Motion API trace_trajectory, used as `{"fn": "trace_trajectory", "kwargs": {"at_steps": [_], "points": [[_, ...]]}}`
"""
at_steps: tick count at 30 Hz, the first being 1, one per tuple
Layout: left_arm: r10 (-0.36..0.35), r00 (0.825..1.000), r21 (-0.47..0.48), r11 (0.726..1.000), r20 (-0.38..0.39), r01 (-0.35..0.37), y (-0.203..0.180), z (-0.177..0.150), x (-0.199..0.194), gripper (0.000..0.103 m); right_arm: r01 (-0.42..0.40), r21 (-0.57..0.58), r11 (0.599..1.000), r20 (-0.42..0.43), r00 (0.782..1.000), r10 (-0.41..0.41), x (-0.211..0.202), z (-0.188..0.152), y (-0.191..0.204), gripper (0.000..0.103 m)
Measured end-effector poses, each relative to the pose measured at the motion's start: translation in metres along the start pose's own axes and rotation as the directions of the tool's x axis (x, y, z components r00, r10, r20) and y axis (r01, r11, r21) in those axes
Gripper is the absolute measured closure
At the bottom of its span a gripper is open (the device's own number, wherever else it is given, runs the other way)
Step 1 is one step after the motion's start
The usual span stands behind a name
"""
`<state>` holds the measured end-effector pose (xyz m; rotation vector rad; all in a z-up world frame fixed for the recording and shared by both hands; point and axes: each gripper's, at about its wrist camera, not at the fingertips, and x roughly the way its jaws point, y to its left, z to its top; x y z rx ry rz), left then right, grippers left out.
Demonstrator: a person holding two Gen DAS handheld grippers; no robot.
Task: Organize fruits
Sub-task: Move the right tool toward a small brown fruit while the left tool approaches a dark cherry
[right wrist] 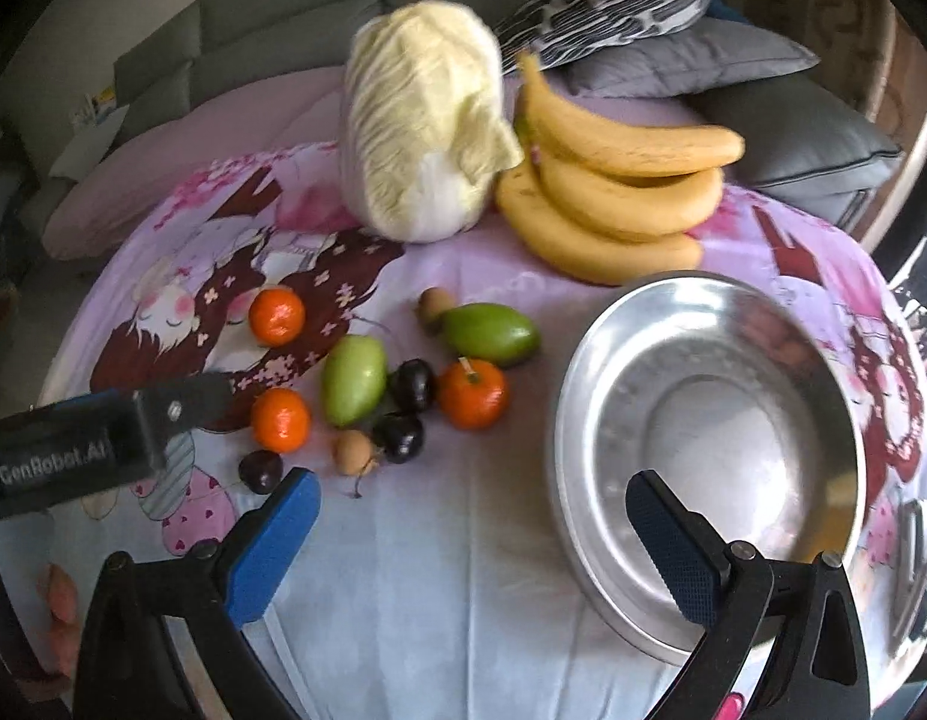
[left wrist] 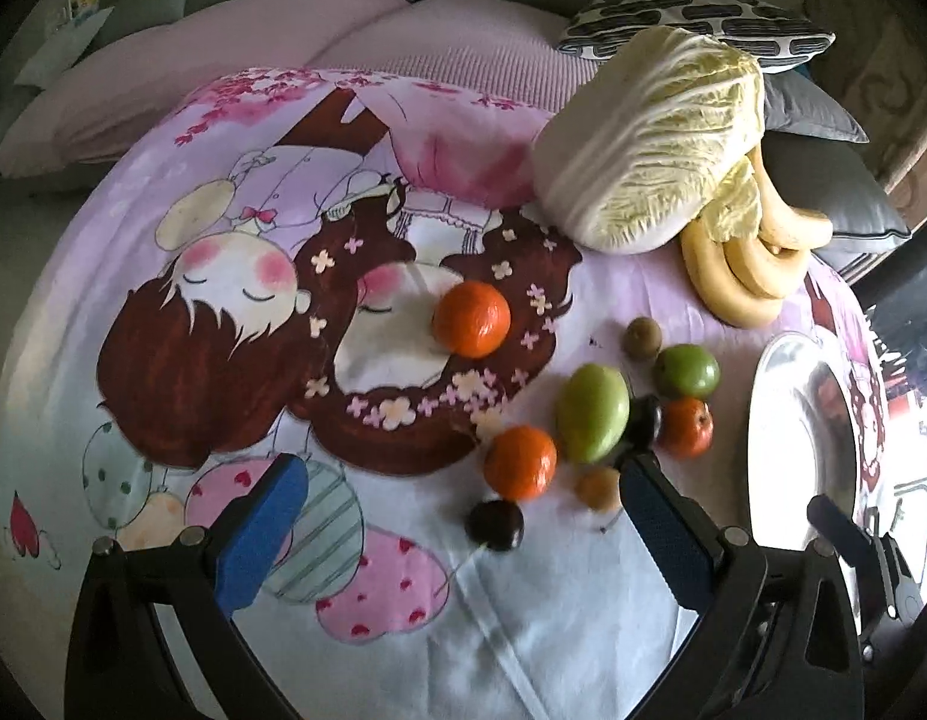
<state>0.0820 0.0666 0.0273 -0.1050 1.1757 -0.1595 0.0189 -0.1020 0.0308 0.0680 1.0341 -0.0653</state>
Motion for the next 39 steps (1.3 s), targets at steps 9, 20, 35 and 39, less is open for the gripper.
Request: {"fn": "trace_trajectory", "kwargs": {"at_steps": [9,20,35,39], "points": [[0.05,0.998,0.001,0.999,-0.037,-0.05,-0.004,0.012,0.025,0.0,-0.026,-0.019,0.999,0.006,1.0,0.026,0.025,0.004,0.005,0.001],[0.045,0.999,-0.019,0.999,-0.025,-0.046,0.01,-0.007,0.021,0.001,-0.079,-0.047,0.996,0.098,0.992,0.084,0.019,-0.002,0.01,0.01],[0.036,0.988,-0.052,0.998,-0.151,-0.044,0.021,-0.023,0.034,0.016,-0.204,-0.092,0.975,0.104,0.971,0.213,0.02,-0.014,0.022,0.027],[0.036,0.987,-0.051,0.998,-0.156,-0.044,0.023,-0.025,0.034,0.016,-0.225,-0.116,0.967,0.1,0.966,0.237,0.026,-0.014,0.029,0.035]]}}
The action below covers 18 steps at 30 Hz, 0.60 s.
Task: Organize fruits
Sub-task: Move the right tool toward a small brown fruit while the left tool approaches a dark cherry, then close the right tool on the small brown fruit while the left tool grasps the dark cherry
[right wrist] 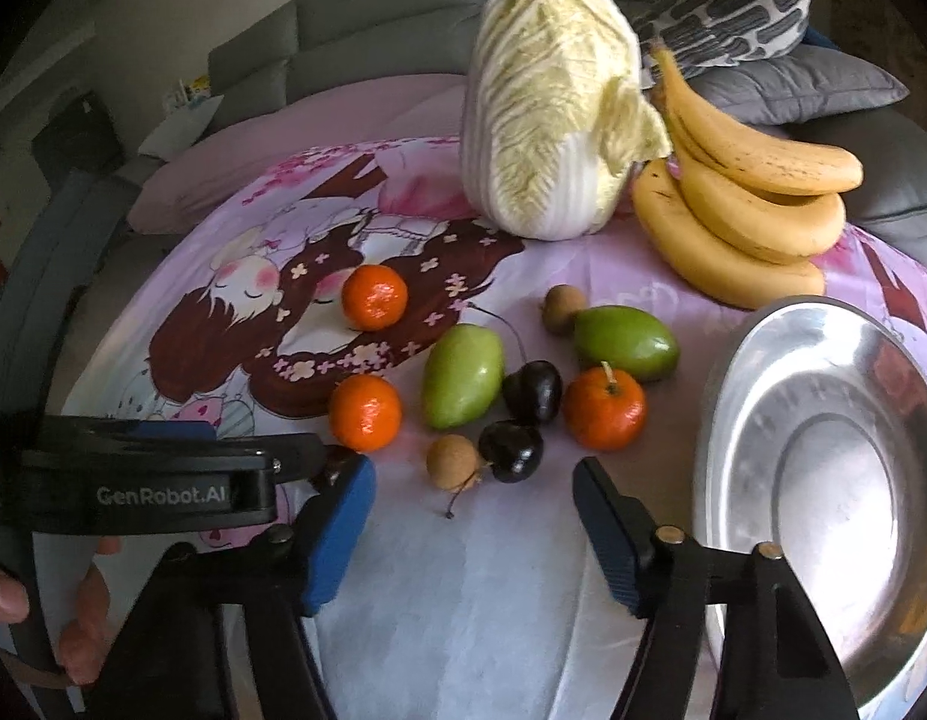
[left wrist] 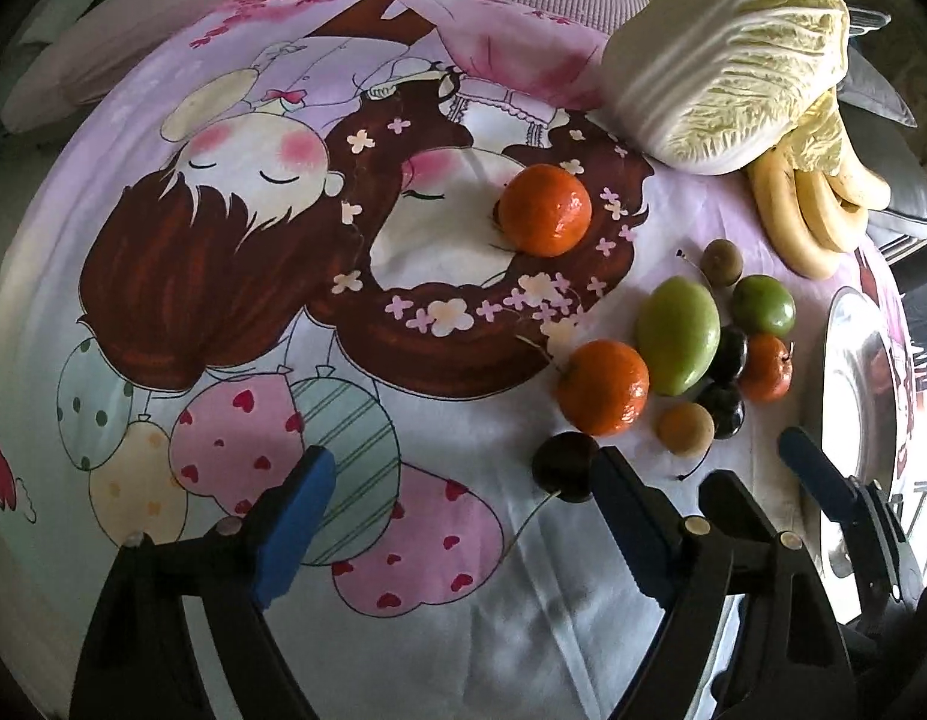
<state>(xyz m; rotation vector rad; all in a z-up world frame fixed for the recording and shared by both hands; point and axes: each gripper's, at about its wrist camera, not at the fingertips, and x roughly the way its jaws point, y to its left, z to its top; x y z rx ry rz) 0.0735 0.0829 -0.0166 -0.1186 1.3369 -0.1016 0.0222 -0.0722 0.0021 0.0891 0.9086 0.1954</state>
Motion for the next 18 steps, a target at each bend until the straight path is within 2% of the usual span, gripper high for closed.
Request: {"fn": "trace_trajectory", "kwargs": {"at_steps": [2,6,18], "points": [[0.001,1.0,0.001,1.0,-0.008,-0.001,0.0,-0.001,0.001,0.016,-0.016,-0.001,1.0,-0.013,1.0,0.016,0.004,-0.001,0.001,0.038],[-0.006,1.0,0.011,1.0,-0.011,0.006,0.0,0.0,0.001,0.016,-0.035,-0.01,0.999,-0.018,0.999,0.035,0.009,-0.002,0.004,0.052],[-0.036,0.999,0.002,0.999,-0.016,0.036,0.0,0.001,0.002,0.016,-0.031,-0.04,0.999,0.01,0.999,0.031,0.015,0.003,0.012,0.064]]}}
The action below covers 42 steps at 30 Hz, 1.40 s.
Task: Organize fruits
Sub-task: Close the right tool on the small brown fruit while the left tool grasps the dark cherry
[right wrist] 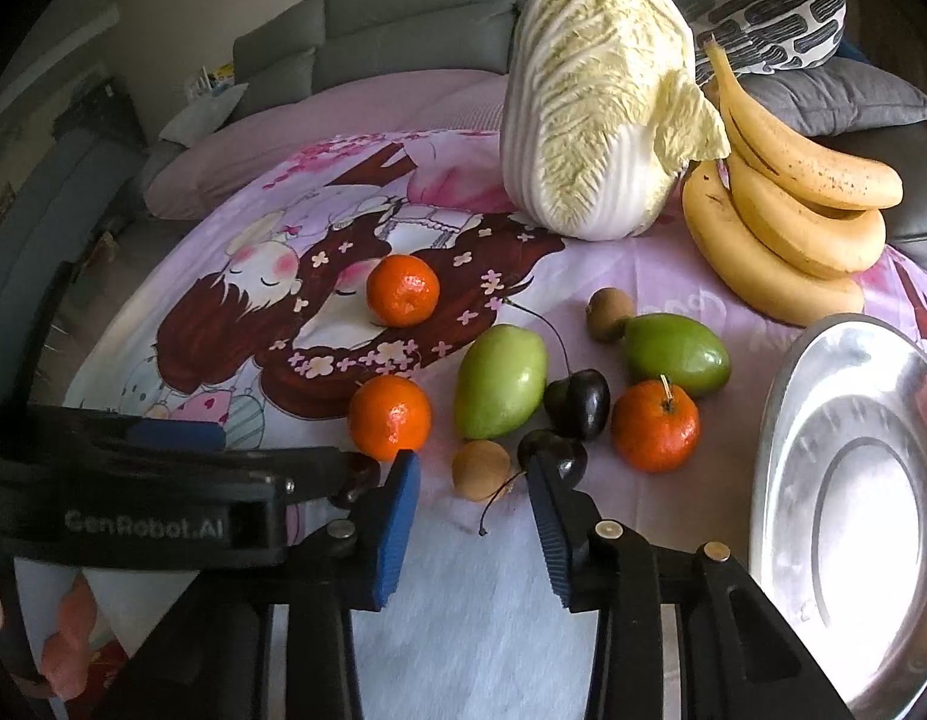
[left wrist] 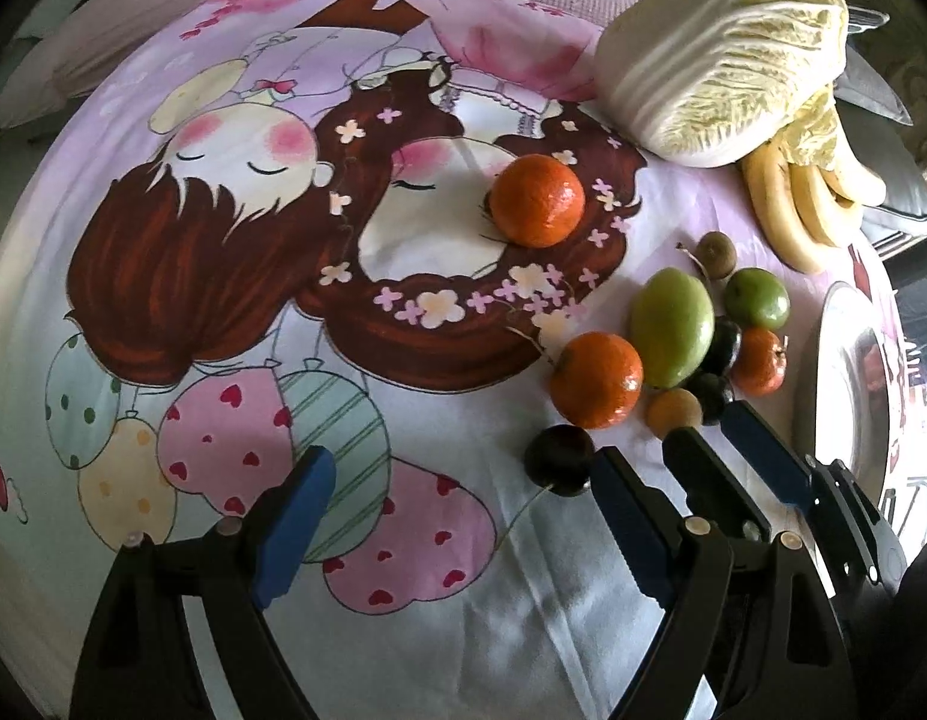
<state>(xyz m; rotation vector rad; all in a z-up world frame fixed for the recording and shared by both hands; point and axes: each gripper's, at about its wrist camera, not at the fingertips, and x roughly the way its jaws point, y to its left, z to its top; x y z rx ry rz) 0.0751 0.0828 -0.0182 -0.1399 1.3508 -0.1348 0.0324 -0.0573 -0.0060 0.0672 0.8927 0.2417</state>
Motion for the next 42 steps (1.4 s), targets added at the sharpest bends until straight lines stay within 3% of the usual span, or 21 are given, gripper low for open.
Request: {"fn": "trace_trajectory", "kwargs": {"at_steps": [4,13,22,24,34,42], "points": [[0.004,1.0,-0.018,1.0,0.005,-0.004,0.004,0.001,-0.002,0.016,0.007,-0.031,1.0,0.032,0.999,-0.006,-0.005,0.002,0.003,0.064],[-0.005,1.0,-0.009,1.0,0.0,0.005,0.005,0.0,-0.002,0.016,-0.01,-0.039,0.999,-0.004,1.0,0.009,0.009,-0.002,0.005,0.064],[-0.007,1.0,0.017,1.0,-0.012,0.007,-0.009,-0.001,0.002,0.016,0.034,-0.065,0.997,-0.023,0.999,-0.036,0.013,-0.004,0.005,0.07],[-0.01,1.0,0.021,1.0,-0.017,0.01,-0.011,-0.002,0.004,0.016,0.051,-0.069,0.996,-0.022,0.998,-0.053,0.014,-0.004,0.005,0.078],[-0.007,1.0,0.038,0.999,-0.012,0.007,-0.024,-0.004,0.015,0.016,0.035,-0.025,0.999,-0.069,0.997,-0.037,0.005,-0.011,-0.001,0.078],[-0.003,1.0,0.072,0.997,-0.021,0.005,-0.037,-0.006,0.027,0.026,0.045,0.015,0.999,-0.107,0.993,-0.043,-0.008,-0.017,-0.013,0.081]]}}
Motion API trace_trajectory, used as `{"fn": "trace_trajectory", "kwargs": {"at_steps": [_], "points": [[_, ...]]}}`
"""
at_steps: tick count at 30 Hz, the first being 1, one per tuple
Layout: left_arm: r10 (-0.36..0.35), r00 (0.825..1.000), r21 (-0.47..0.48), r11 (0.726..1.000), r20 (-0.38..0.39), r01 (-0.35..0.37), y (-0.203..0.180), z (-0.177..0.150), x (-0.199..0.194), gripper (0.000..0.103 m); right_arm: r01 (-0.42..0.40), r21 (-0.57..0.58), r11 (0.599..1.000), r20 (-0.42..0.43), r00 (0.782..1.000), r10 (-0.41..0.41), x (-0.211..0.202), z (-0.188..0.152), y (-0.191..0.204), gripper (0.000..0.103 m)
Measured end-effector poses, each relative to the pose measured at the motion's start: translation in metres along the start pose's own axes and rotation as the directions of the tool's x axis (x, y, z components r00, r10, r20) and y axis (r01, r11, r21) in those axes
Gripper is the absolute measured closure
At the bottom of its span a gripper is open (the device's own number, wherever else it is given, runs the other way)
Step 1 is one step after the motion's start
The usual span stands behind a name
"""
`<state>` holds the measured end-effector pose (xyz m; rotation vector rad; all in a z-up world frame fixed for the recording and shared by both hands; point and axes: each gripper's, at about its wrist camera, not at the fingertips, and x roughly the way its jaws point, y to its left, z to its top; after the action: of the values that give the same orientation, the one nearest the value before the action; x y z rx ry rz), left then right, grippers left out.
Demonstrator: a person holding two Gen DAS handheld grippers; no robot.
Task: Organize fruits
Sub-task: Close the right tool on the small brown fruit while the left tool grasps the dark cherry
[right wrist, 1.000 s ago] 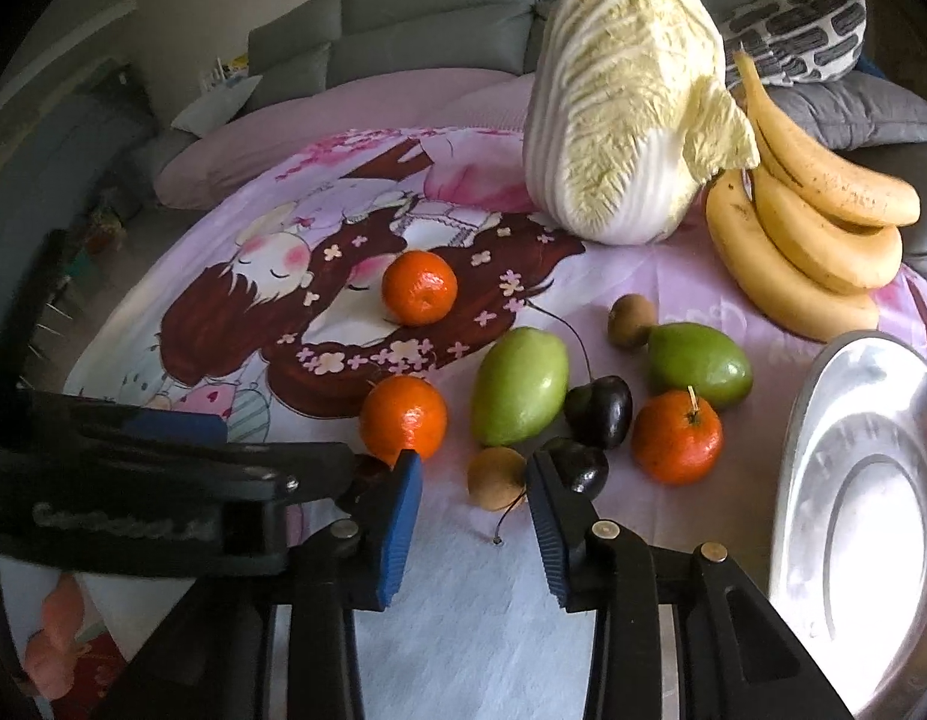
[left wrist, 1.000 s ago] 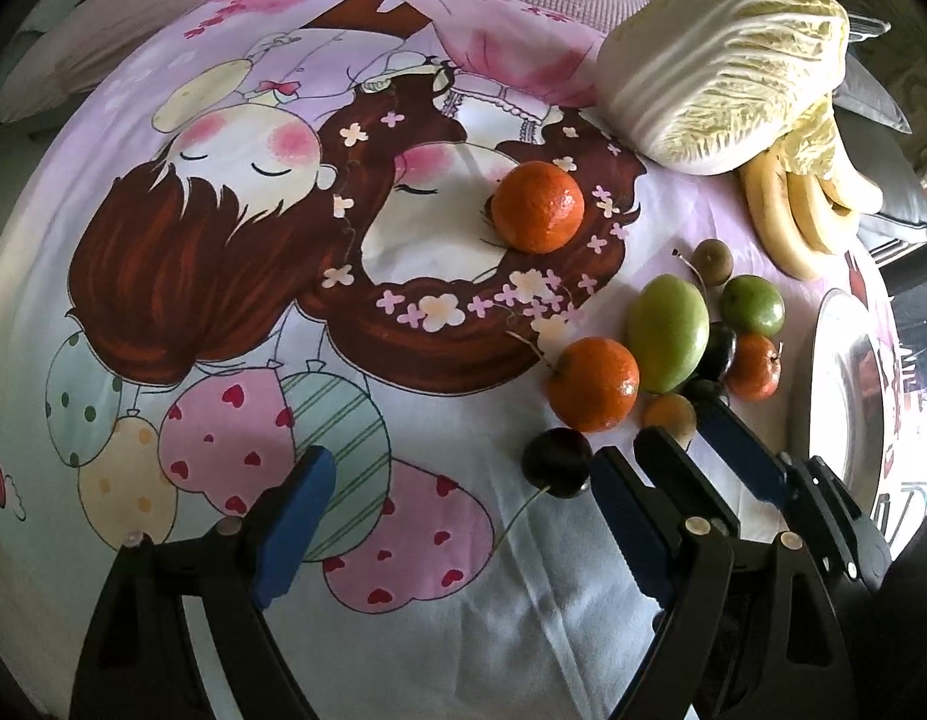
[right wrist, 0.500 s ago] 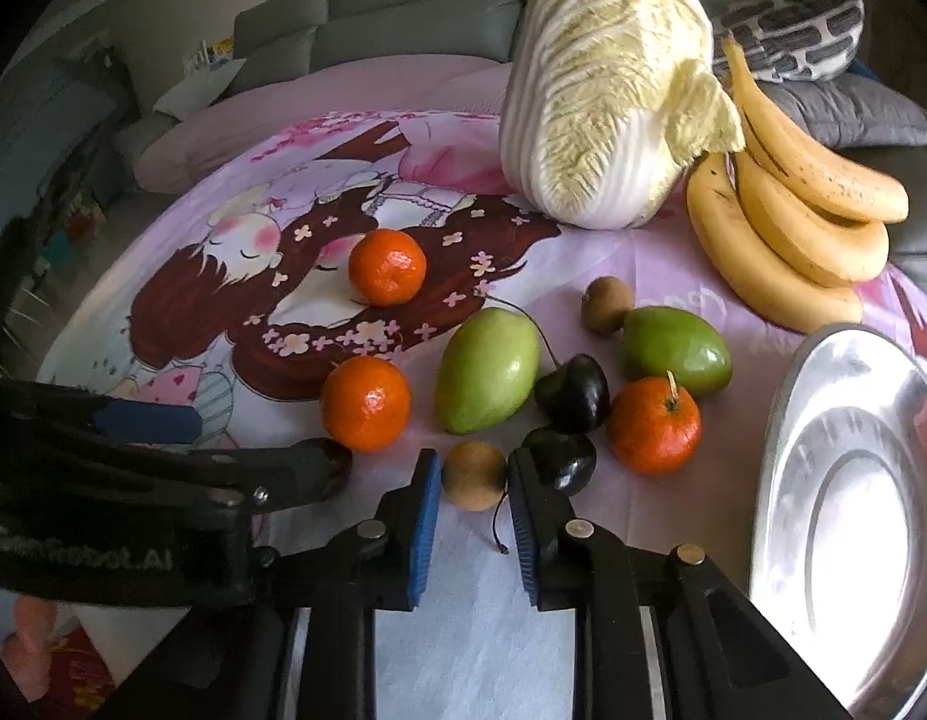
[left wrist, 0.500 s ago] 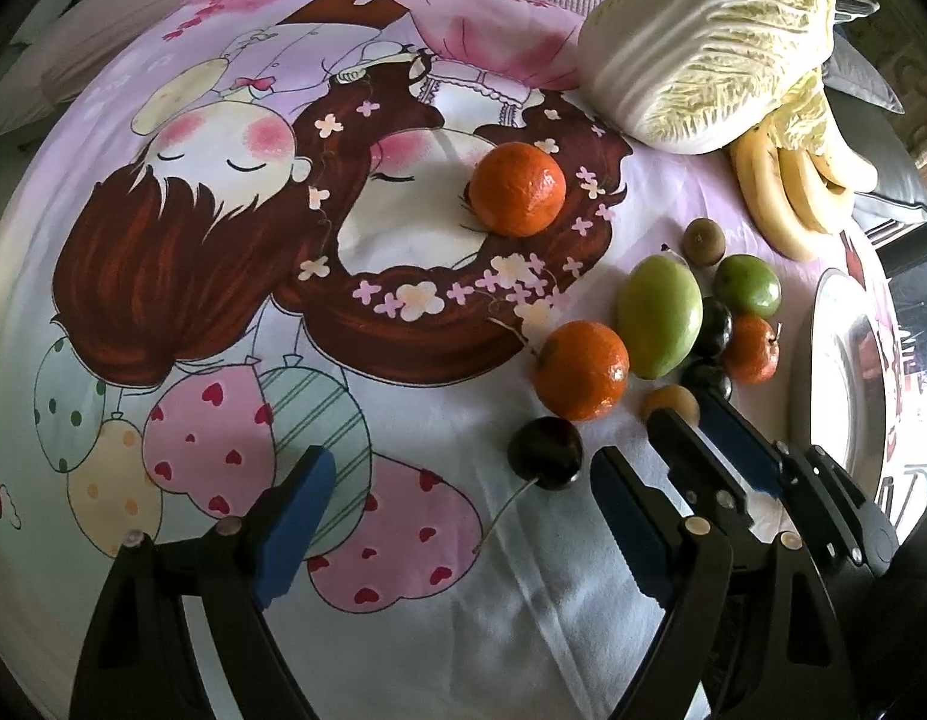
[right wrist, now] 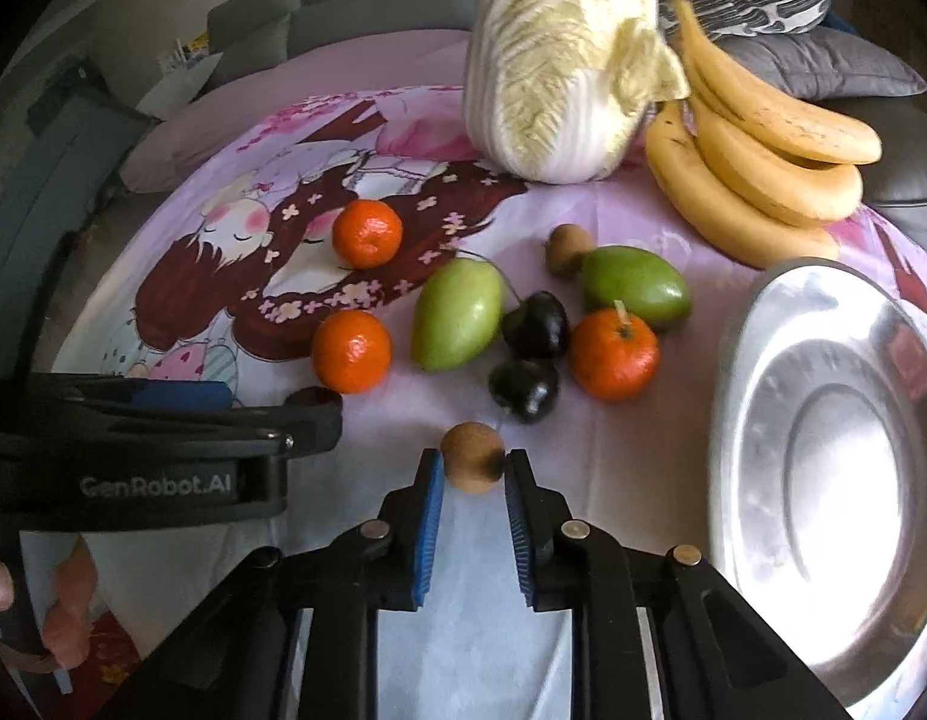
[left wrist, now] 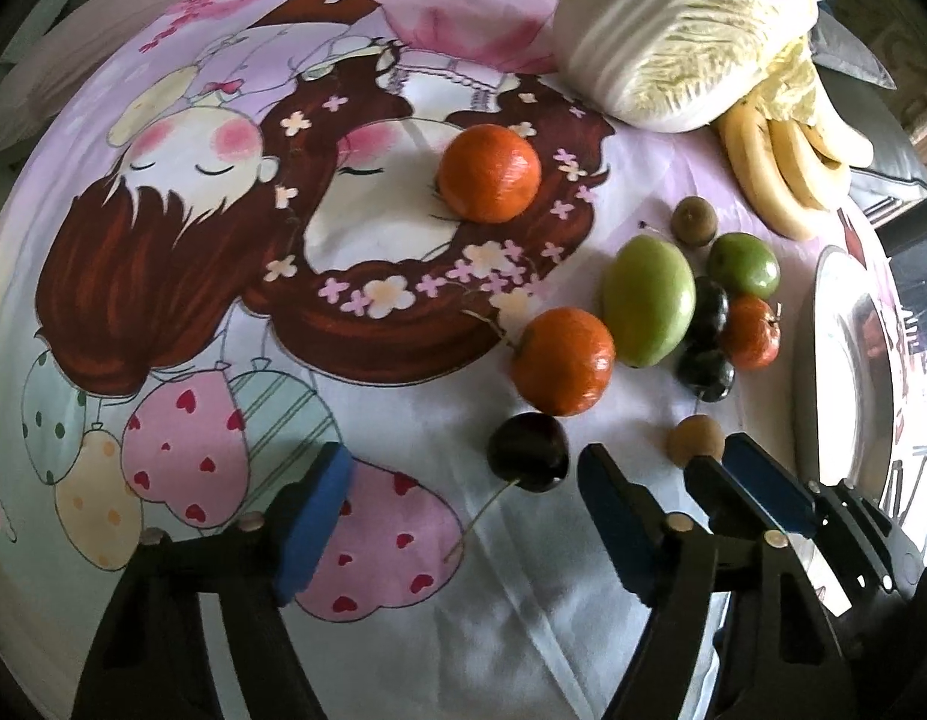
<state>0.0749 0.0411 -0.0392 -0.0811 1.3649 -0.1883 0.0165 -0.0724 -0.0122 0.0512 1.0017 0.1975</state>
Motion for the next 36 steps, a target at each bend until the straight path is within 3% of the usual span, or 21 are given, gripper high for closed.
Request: {"fn": "trace_trajectory", "kwargs": {"at_steps": [14,20,26,36], "points": [[0.012,1.0,0.077,0.997,0.01,-0.013,-0.042,0.002,0.007,0.054,-0.01,0.037,0.999,-0.016,1.0,0.011,-0.004,-0.005,-0.014,0.081],[-0.009,1.0,0.085,0.996,0.013,0.008,-0.053,0.003,0.009,0.074,-0.028,0.031,0.999,-0.003,1.0,0.028,-0.004,-0.003,-0.011,0.081],[-0.039,0.999,0.07,0.997,0.018,0.038,-0.048,0.003,0.008,0.075,-0.04,0.035,0.999,0.021,0.999,0.04,-0.006,0.0,-0.01,0.08],[-0.026,0.999,0.02,0.999,0.02,0.025,-0.026,0.007,0.007,0.075,-0.042,0.033,0.999,0.029,0.999,0.041,0.005,0.003,-0.007,0.079]]}}
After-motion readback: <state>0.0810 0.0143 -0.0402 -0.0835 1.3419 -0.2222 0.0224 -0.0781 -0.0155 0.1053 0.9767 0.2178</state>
